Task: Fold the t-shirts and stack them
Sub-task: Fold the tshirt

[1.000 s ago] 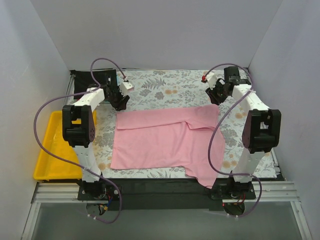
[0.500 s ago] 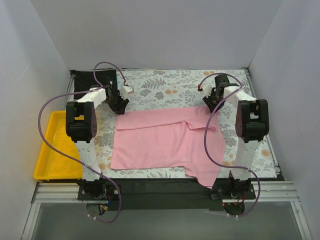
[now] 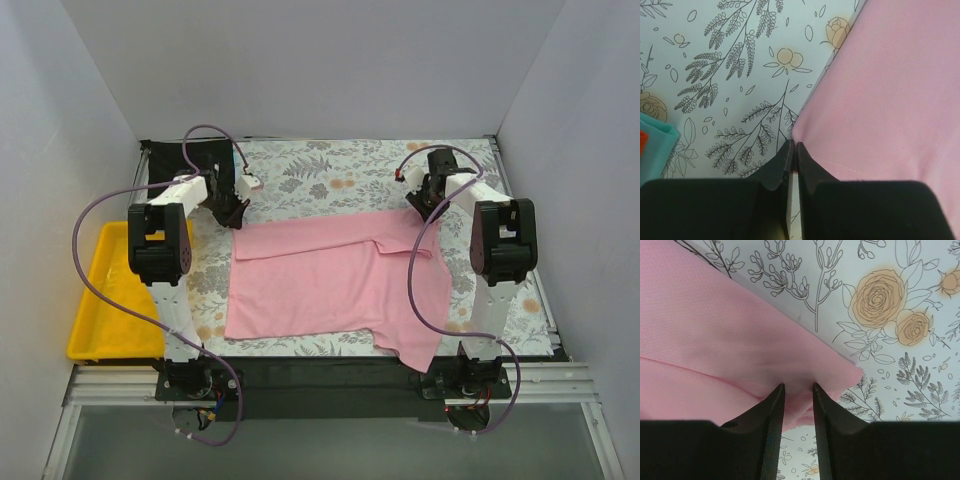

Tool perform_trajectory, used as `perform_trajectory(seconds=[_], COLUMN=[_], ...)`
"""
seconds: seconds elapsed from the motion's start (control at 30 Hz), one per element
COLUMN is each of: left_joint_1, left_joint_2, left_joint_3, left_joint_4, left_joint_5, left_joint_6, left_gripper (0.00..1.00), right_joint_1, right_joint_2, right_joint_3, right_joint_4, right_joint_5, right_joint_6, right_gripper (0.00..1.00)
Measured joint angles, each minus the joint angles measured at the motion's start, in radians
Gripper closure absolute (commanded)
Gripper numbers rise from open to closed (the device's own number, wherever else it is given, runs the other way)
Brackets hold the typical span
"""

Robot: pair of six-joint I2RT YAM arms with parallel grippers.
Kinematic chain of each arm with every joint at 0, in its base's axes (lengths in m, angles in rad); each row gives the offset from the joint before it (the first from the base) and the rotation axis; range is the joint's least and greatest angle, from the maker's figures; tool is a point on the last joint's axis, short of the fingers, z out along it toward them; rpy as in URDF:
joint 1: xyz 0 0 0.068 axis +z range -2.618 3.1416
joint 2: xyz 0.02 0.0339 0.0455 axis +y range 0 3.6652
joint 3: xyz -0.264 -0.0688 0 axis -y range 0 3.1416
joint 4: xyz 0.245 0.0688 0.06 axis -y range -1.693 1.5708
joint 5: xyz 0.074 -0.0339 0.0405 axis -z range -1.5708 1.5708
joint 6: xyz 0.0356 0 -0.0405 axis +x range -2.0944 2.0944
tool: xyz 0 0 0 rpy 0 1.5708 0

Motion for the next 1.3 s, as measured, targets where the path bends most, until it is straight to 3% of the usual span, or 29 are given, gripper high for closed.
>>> perform_trajectory(seconds=[0.3,0.33,0.4,0.53,0.63,0.77,0.87,1.07,1.3], left_joint_1=[0.0,0.0,0.0,0.003,0.004,0.006,0.007,0.005,-0.036], left_joint_2=[0.064,0.08,0.108,0.132,0.116,-0.007,-0.209,-0.618,-0.8], left_joint_3=[0.099,0.118,0.159,0.206,0.211,0.157,0.061,-0.185,-0.466], left_joint_4=[0.031,0.044,0.065,0.072,0.063,0.037,-0.002,-0.063,-0.133], left_joint_5=[-0.008,-0.01,-0.014,-0.018,0.008,0.051,0.105,0.202,0.198], left_joint_6=[-0.043,-0.052,-0.072,-0.102,-0.122,-0.139,-0.131,-0.089,-0.064], left_gripper=[1.0,0.95,0.75,0.57,0.48,0.47,0.46,0.47,0.47], right_joint_1=[0.005,0.005,0.005,0.002,0.0,-0.005,-0.004,0.002,0.119], right_joint_2=[0.069,0.082,0.101,0.105,0.076,-0.105,-0.334,-0.764,-0.906], right_joint_3=[0.095,0.114,0.145,0.166,0.192,0.192,0.121,-0.192,-0.629], right_joint_4=[0.029,0.032,0.043,0.041,-0.007,-0.105,-0.147,-0.294,-0.439], right_joint_5=[0.068,0.072,0.085,0.081,0.027,-0.075,-0.15,-0.251,-0.193], right_joint_6=[0.007,0.008,0.012,0.019,0.021,-0.019,-0.096,-0.255,-0.296], right_gripper=[0.62,0.59,0.5,0.39,0.3,0.28,0.3,0.37,0.42])
